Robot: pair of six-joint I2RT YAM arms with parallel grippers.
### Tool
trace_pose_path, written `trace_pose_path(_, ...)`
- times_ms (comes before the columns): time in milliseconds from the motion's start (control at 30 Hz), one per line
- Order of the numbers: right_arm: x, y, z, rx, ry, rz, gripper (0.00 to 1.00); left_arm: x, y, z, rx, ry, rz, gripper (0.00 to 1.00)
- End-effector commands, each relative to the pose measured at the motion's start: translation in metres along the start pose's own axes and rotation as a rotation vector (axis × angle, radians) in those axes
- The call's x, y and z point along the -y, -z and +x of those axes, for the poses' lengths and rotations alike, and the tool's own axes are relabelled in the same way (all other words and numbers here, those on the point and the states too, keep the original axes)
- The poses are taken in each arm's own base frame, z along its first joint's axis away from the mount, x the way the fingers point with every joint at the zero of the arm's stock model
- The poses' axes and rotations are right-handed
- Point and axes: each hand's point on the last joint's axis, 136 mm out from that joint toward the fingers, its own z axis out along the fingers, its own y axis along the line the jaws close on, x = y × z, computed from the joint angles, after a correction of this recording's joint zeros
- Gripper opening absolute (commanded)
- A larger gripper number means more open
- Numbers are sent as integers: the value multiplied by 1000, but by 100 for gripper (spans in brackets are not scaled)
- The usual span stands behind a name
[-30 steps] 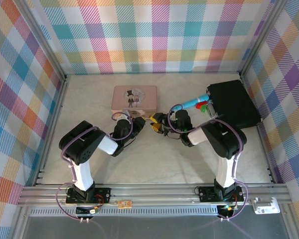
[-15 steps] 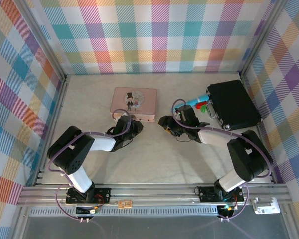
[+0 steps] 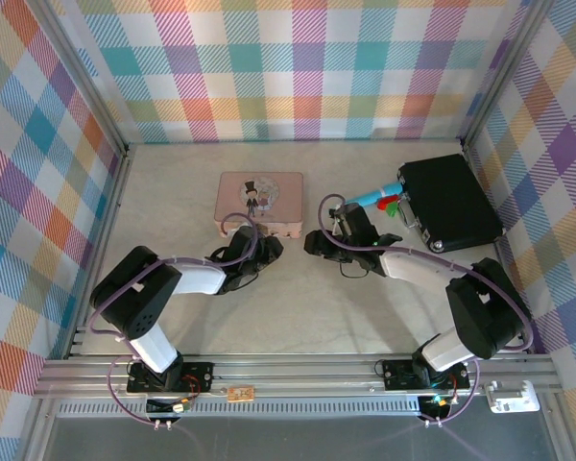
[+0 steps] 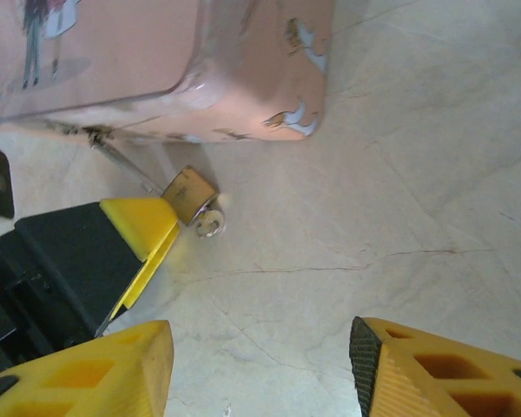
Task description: Unlock a padlock with a key
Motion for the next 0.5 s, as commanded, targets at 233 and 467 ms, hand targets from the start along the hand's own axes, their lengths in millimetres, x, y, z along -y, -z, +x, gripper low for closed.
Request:
trace_pose_path(233,-49,-26,8,-56,369,69,57,-25,67,-57,115,62,-15,67)
trace_pose_path(467,-66,-68,13,-168,538,118,56,-49,102,-93,197,99,-42,74)
